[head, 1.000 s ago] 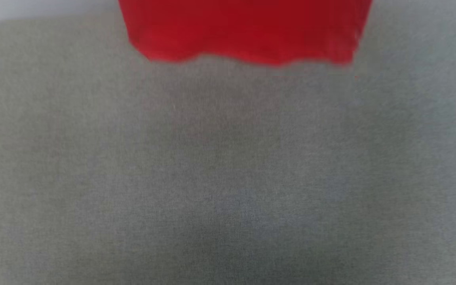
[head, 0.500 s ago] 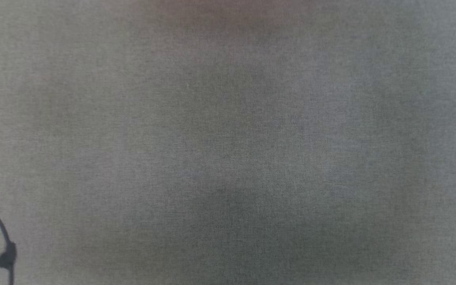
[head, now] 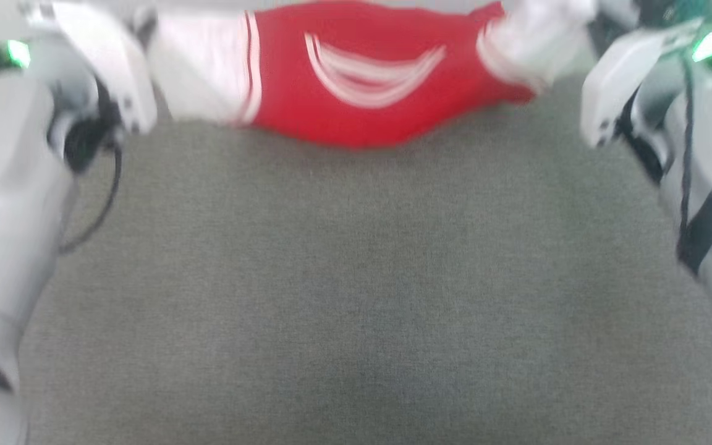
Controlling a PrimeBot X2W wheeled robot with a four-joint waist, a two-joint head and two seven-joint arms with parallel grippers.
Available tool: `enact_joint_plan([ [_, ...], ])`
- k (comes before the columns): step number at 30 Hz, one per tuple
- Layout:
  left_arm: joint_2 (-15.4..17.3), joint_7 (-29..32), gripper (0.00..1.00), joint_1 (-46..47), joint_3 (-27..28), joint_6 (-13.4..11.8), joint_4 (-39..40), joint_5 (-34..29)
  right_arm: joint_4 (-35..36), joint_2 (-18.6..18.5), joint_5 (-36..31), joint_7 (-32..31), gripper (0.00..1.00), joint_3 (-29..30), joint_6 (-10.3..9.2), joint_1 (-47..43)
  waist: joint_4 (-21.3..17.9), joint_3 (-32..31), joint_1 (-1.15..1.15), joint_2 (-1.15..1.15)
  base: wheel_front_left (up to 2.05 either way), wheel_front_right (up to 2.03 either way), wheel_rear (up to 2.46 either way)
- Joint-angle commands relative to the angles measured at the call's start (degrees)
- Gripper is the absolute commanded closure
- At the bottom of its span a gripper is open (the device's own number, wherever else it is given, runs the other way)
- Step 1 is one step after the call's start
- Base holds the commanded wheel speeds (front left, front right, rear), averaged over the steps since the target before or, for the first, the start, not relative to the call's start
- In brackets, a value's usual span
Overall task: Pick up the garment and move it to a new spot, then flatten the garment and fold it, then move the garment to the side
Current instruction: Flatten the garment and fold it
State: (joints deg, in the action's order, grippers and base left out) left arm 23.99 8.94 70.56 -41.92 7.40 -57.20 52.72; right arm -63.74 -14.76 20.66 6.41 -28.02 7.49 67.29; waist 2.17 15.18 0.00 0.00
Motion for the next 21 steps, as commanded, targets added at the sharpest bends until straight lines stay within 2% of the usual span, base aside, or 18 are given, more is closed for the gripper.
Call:
enact_joint_plan([
  [1,1.41,2.18,1.00,-3.16,-0.96,0.07,1.77,0.89,2.14,-1.37,2.68,-2.12,1.00,-1.92,0.01,-3.08,0.23,-2.37,0.00,0.00,0.00,0.00,0.00],
  [5,4.85,7.37,1.00,-11.46,-2.11,0.08,7.93,4.14,11.51,-6.33,11.79,-9.22,1.00,-7.99,0.00,-11.11,0.45,-4.52,0.00,0.00,0.00,0.00,0.00],
  [6,4.85,7.37,1.00,-11.46,-2.11,0.08,7.93,4.14,11.51,-6.33,11.79,-9.22,1.00,-7.99,0.00,-11.11,0.45,-4.52,0.00,0.00,0.00,0.00,0.00],
  [9,7.59,9.74,1.00,-18.03,-2.70,-0.90,13.83,5.78,19.66,-11.73,17.60,-13.69,1.00,-11.40,0.01,-17.16,0.59,-5.71,0.00,0.00,0.00,0.00,0.00],
  [13,11.99,12.13,1.00,-27.45,-2.46,-5.45,24.56,8.10,29.27,-18.59,23.07,-18.73,1.00,-13.82,0.01,-25.12,0.80,-6.43,0.00,0.00,0.00,0.00,0.00],
  [16,15.87,13.87,1.00,-34.70,-2.26,-9.47,33.85,10.18,35.18,-22.74,26.27,-21.80,1.00,-13.45,0.01,-30.40,0.94,-6.41,0.00,0.00,0.00,0.00,0.00],
  [21,23.23,15.45,1.00,-45.18,-2.33,-16.19,47.89,11.66,43.83,-28.06,29.99,-27.09,1.00,-12.06,0.01,-39.03,0.85,-5.97,0.00,0.00,0.00,0.00,0.00],
])
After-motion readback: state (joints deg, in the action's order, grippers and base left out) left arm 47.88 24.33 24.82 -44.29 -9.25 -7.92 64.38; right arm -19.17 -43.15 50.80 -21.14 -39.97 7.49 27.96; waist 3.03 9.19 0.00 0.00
